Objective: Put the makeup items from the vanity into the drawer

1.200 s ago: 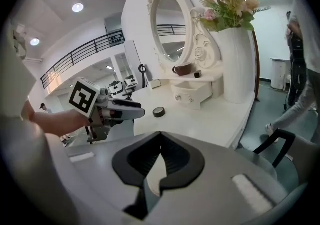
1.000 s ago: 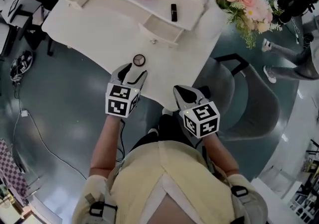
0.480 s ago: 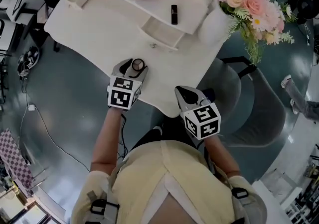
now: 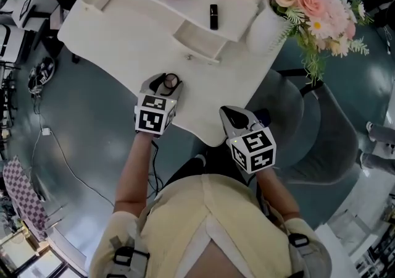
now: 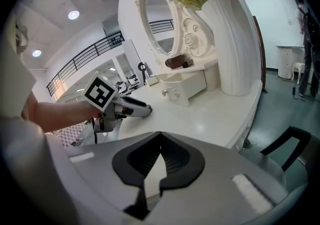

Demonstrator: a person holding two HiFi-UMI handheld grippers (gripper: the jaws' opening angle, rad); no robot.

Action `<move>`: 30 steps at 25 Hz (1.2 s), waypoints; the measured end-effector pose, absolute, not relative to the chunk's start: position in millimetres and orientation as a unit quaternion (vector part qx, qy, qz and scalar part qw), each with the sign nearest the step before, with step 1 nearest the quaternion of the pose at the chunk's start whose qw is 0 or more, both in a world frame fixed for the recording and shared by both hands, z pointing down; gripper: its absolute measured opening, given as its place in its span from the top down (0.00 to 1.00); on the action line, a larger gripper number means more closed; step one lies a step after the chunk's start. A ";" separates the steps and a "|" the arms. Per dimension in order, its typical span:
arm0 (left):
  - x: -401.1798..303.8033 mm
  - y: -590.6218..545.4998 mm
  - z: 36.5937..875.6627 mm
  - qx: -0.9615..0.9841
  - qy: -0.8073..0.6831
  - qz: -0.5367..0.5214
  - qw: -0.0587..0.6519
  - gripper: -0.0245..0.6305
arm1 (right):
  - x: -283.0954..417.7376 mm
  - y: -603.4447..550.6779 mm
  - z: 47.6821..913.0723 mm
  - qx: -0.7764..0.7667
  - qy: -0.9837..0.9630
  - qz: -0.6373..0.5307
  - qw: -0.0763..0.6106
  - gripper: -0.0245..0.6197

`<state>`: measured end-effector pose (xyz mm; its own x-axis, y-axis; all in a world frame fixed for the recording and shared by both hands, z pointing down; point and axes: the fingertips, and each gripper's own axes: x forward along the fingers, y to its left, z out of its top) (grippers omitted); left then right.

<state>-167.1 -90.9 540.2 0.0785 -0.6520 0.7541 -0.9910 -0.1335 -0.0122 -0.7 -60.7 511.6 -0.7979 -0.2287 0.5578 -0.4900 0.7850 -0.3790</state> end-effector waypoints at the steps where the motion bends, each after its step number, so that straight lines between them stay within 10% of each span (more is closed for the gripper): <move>1: -166.9 -90.7 540.1 0.684 -0.600 0.316 0.269 0.61 | 0.3 -61.1 511.4 0.198 -0.911 0.262 0.249 0.96; 30: -118.2 -176.3 434.1 0.815 -0.471 0.314 0.123 0.61 | 1.4 -79.4 479.3 0.288 -0.898 0.247 0.223 0.96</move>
<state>-118.2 -176.3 434.1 0.3596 -0.6912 0.6268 -0.8450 -0.5262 -0.0954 1.4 -79.4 479.3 -0.7343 -0.4072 0.5431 -0.6274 0.7125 -0.3141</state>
